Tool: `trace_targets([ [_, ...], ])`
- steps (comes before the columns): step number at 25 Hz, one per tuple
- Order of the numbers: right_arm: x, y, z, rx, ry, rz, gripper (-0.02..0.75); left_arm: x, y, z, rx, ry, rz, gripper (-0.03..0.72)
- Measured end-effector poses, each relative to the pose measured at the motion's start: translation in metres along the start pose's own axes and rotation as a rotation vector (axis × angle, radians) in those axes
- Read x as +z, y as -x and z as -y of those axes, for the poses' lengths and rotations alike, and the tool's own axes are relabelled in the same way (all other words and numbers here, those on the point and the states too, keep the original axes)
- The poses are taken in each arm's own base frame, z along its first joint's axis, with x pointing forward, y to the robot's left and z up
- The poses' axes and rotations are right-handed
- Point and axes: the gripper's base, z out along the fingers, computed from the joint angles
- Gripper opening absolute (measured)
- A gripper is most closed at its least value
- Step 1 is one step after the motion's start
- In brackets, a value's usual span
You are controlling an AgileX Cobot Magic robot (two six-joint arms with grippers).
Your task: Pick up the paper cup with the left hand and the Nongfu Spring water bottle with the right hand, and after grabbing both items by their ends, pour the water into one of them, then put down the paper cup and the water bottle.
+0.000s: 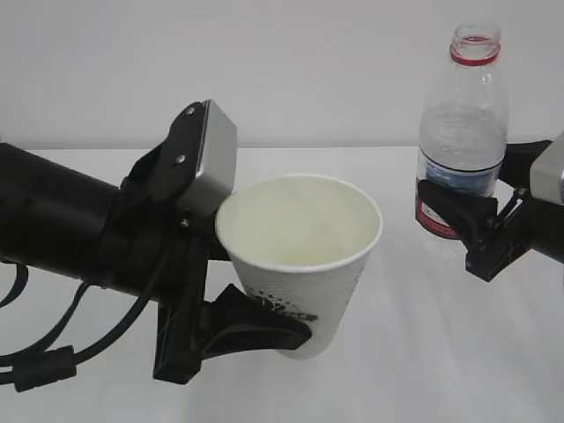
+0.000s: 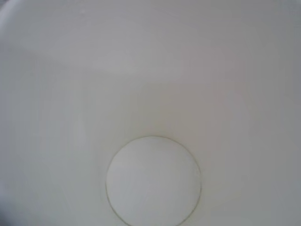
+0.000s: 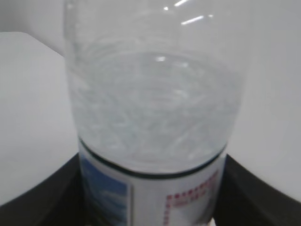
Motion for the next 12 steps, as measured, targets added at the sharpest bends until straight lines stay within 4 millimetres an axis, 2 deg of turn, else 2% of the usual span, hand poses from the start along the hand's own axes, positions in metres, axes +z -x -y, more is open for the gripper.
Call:
trace_targets([
  [5,0.0000,0.0002,0.0000,0.000,0.000,0.002,0.513,-0.0050,0.0080,-0.0067,-0.089,0.053,0.080,0.510],
  [12,0.0000,0.0011,-0.0002,0.055,0.002,0.011,0.513,-0.0049,0.0032,-0.0093,-0.048,0.085,0.026,0.510],
])
